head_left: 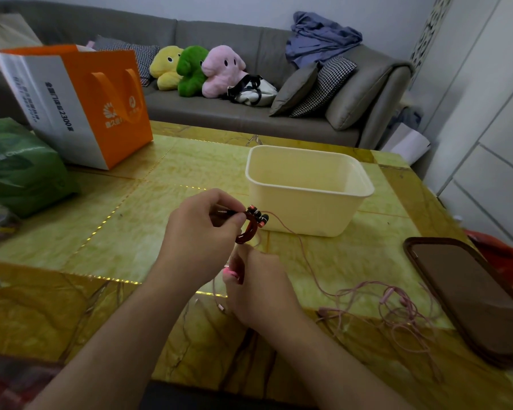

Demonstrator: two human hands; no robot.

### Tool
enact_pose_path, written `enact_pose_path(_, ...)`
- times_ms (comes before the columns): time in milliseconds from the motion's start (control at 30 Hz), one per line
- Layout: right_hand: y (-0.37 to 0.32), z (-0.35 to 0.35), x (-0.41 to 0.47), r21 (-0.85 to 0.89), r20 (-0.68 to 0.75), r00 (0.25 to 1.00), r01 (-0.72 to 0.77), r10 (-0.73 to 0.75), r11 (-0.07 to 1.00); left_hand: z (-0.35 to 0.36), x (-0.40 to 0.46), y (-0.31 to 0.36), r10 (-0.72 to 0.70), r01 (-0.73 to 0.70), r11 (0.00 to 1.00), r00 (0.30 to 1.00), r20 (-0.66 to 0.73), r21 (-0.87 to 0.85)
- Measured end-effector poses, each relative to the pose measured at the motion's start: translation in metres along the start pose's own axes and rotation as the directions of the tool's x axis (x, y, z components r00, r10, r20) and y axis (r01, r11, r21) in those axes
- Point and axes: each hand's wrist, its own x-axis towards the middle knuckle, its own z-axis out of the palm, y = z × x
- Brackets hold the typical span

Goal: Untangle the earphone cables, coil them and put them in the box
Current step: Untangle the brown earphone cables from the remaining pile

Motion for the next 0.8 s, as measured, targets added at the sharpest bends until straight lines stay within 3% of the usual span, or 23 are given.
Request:
enact_pose_path(167, 0.007, -0.046, -0.019, 0.412, 0.02, 0.997, -0.081, 0.08, 0.908, 0.0, -0.003, 0.005, -0.022, 0.022, 0.998, 1.0, 0.0, -0.05)
enact_pose_path(333, 0.004, -0.099, -0.033, 0.639, -0.043, 0.989, -0.084, 0.145, 0.764, 0.006, -0.012, 0.014, -0.015, 0.019, 0.997, 0.999, 0.045, -0.069)
enact_pose_path(467, 0.002, -0.118, -0.04, 0.702, -0.08, 0.985, -0.052, 0.15, 0.711, 0.019, -0.021, 0.021, -0.007, 0.013, 0.998, 0.995, 0.096, -0.066)
enact_pose_path(800, 0.005, -0.129, -0.047, 0.656, -0.127, 0.971, -0.071, 0.203, 0.751, 0.039, -0.034, 0.023, -0.004, 0.017, 0.997, 0.987, 0.161, -0.076)
